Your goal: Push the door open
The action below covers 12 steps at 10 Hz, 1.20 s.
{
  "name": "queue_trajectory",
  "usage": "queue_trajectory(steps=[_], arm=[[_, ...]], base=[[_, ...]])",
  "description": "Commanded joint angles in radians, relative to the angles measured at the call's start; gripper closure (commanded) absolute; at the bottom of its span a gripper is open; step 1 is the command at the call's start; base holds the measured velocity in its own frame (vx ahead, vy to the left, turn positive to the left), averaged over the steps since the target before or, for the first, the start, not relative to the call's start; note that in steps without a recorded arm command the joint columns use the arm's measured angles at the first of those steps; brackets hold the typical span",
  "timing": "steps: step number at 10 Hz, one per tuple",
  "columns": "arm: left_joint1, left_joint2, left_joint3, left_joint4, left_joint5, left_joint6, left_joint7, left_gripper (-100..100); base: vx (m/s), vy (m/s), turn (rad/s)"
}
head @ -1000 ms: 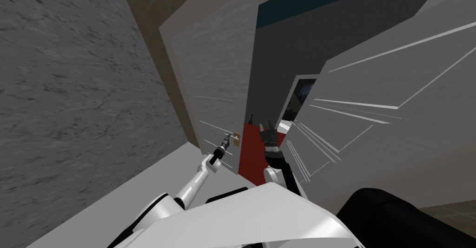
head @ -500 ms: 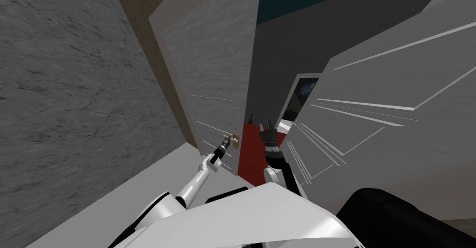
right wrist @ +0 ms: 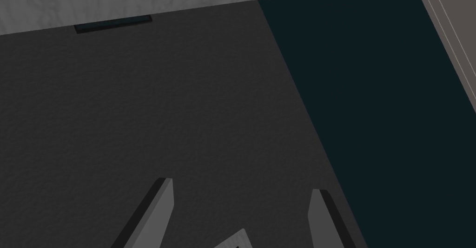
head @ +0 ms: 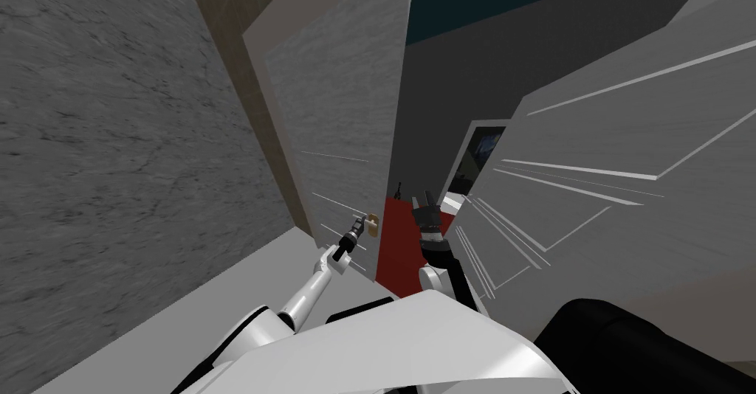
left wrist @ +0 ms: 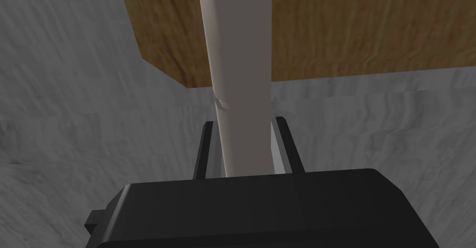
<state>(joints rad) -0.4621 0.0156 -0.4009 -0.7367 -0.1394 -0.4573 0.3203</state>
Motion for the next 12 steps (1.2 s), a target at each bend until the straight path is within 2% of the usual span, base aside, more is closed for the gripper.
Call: queue_trajectory(steps=[1, 4, 5, 8, 10, 12], arm=[[-0.001, 0.011, 0.012, -0.015, 0.003, 0.004, -0.004, 100], [0.000, 0.019, 0.030, -0.014, 0.007, 0.005, -0.012, 100], [0.001, 0.027, 0.050, -0.012, 0.013, 0.006, -0.021, 100], [0.002, 0.037, 0.082, -0.008, 0.020, 0.008, -0.035, 100], [0.003, 0.046, 0.116, -0.005, 0.029, 0.010, -0.051, 100], [0.003, 0.046, 0.116, -0.005, 0.029, 0.010, -0.051, 100]], base=[[0.123, -0.157, 0.051], [0.112, -0.148, 0.034], [0.132, -0.147, 0.016], [0.142, -0.165, 0.066], [0.133, -0.181, 0.086], [0.070, -0.094, 0.013]])
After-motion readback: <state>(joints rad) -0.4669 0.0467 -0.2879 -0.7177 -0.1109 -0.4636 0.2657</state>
